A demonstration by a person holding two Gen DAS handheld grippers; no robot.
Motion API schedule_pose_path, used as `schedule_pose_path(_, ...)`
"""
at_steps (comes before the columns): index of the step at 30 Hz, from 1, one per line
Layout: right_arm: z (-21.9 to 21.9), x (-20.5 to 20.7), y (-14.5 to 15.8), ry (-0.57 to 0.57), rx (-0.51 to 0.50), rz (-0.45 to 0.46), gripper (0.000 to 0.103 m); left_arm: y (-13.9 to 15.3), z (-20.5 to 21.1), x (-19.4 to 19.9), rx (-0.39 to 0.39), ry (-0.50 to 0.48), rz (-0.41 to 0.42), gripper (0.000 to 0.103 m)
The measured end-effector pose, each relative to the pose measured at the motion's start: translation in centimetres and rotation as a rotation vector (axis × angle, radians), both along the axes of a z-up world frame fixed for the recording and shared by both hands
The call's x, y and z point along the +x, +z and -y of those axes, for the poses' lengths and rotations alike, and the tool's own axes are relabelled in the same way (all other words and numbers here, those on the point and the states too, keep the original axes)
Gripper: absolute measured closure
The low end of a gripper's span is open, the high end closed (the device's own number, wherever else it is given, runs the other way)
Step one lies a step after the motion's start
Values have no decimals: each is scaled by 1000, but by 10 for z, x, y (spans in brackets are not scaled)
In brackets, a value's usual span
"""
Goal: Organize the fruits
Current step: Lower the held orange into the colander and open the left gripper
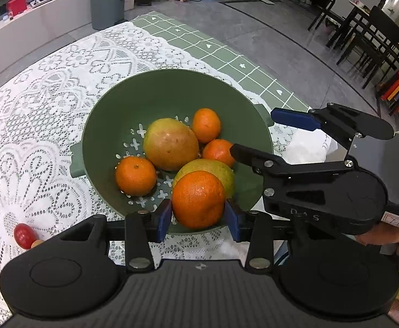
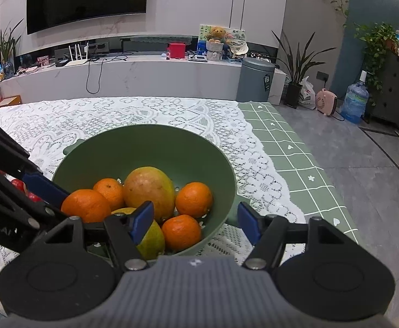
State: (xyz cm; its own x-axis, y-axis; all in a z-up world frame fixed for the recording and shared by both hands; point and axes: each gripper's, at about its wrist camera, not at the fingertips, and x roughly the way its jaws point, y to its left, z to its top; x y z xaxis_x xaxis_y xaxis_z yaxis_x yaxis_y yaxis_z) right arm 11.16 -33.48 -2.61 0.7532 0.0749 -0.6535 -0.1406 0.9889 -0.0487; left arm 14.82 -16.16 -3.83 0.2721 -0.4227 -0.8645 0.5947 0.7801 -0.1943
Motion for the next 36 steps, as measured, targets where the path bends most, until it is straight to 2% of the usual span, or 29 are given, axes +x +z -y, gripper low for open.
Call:
schedule_pose_path(6,0,-1,0,1,-1,1,35,1,0,-2,-1,-6,0,55)
schedule_pose_path(12,-1,-4,1,2,-3,3,34,-3,-11,7,-54,30,-49,55)
schedule_pose_path(27,-4,-6,1,20,2,-2,34,3,-17,26,21,145,37,55)
schedule_pose_path(36,-6,-4,1,38,9,-12,33,0,-24,35,-20,214,24,55)
